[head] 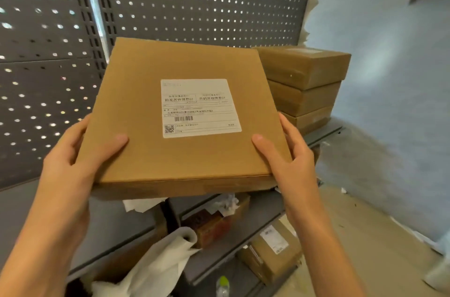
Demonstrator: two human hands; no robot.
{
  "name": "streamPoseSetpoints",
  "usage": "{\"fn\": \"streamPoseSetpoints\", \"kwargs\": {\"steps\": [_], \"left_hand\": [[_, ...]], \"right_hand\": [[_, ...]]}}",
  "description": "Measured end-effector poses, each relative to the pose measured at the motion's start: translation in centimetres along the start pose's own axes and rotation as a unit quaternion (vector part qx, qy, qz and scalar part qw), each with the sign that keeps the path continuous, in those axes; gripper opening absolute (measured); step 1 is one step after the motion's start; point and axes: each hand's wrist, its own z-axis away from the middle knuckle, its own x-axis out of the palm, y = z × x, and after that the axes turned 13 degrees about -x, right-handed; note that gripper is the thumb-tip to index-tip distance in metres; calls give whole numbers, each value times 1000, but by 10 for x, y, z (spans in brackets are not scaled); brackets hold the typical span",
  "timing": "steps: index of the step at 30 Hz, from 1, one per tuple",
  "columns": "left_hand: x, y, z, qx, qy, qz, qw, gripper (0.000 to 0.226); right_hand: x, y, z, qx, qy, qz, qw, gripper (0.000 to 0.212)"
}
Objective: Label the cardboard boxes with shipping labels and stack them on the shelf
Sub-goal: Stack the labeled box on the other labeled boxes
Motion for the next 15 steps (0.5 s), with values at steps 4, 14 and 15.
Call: {"fn": "streamPoseSetpoints", "kwargs": {"steps": [4, 14, 15], "left_hand": [[62, -1, 11, 16, -44, 7, 999, 49], [183, 0, 23, 83, -95, -9, 992, 27], [192, 0, 20, 91, -99, -17, 991, 29]], "right_hand": [[-64, -4, -10, -13, 35, 40, 999, 82], [-183, -12, -40, -31, 83, 60, 994, 81], [-192, -12, -44, -35, 85, 60, 994, 81]]}}
